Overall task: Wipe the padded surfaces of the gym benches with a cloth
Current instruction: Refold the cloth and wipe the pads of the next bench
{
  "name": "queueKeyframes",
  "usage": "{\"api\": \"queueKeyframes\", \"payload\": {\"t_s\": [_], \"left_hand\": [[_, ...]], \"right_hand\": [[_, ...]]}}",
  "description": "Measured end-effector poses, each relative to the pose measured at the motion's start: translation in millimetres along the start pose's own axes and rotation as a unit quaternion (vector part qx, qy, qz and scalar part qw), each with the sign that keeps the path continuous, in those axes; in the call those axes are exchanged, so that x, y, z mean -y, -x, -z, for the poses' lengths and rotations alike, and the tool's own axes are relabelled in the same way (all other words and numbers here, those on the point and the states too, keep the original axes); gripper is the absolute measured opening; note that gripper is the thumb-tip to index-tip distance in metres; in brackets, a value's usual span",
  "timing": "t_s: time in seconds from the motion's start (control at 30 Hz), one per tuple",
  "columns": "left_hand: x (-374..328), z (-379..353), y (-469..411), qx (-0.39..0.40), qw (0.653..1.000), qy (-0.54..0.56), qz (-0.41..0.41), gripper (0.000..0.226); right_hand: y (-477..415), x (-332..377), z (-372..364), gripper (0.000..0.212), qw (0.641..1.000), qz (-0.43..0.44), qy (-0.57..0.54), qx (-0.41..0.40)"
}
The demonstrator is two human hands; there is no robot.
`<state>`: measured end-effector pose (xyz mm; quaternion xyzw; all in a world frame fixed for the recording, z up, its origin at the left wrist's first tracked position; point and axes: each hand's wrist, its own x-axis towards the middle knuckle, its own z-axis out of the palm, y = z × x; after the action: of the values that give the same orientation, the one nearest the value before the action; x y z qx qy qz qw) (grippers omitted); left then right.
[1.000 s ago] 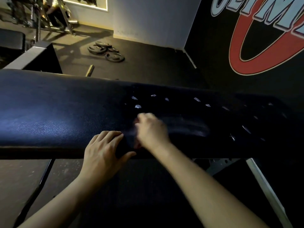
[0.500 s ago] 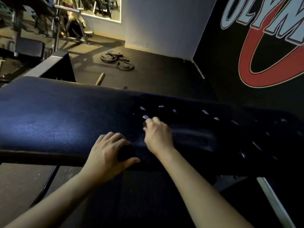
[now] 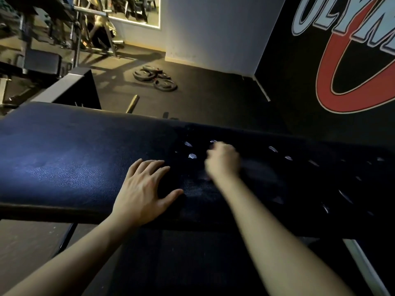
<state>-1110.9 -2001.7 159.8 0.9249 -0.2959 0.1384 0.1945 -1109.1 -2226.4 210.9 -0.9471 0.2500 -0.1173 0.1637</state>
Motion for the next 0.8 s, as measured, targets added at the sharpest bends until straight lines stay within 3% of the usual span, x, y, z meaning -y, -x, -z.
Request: {"api": "queueKeyframes", "payload": {"t_s": [0.1,0.17,0.23,0.33,0.4,0.47,0.53,0.67,0.73,0.8], "left_hand": [[2,1,1,-0.011,1.0,0.011,0.005,0.073],[2,2,2,-0.008,1.0,0.008,0.014,0.076],[1,3,1,0.003,1.0,0.0,0.023,0.079],[-2,2,1,0.006,1.0,0.001,0.023,0.076],[-2,2,0,0.004,1.0,0.001,0.021,0.073],[-3,1,-1,0.007,1.0,-0.001,0.021,0.071],[-3,1,-2,0.005,1.0,-0.003,0.022,0.068],[-3,2,-2,0.009,1.0,0.0,0.022,0.067],[-4,5,-1,0.016,1.0,-0.002,0.02,0.068],[-6,6,-2,0.022,1.0,-0.003,0.018,0.07]], "right_hand": [[47,67,-24,0.014,0.977,0.195,0.024,0.088],[37,38,-13,0.016,0.973,0.214,0.035,0.073],[8,-26,9,0.017,0.987,0.135,0.086,0.032],[-46,-129,55,0.014,0.988,-0.048,0.147,-0.026],[-73,-152,69,0.018,0.979,-0.127,0.157,-0.041],[-88,-132,56,0.021,0.977,-0.156,0.139,-0.05],[-90,-83,29,0.023,0.986,-0.111,0.111,-0.047],[-51,25,-15,0.023,0.995,0.076,0.065,0.023],[-10,44,-15,0.017,0.977,0.191,0.056,0.074],[12,18,-7,0.016,0.963,0.252,0.046,0.083]]}}
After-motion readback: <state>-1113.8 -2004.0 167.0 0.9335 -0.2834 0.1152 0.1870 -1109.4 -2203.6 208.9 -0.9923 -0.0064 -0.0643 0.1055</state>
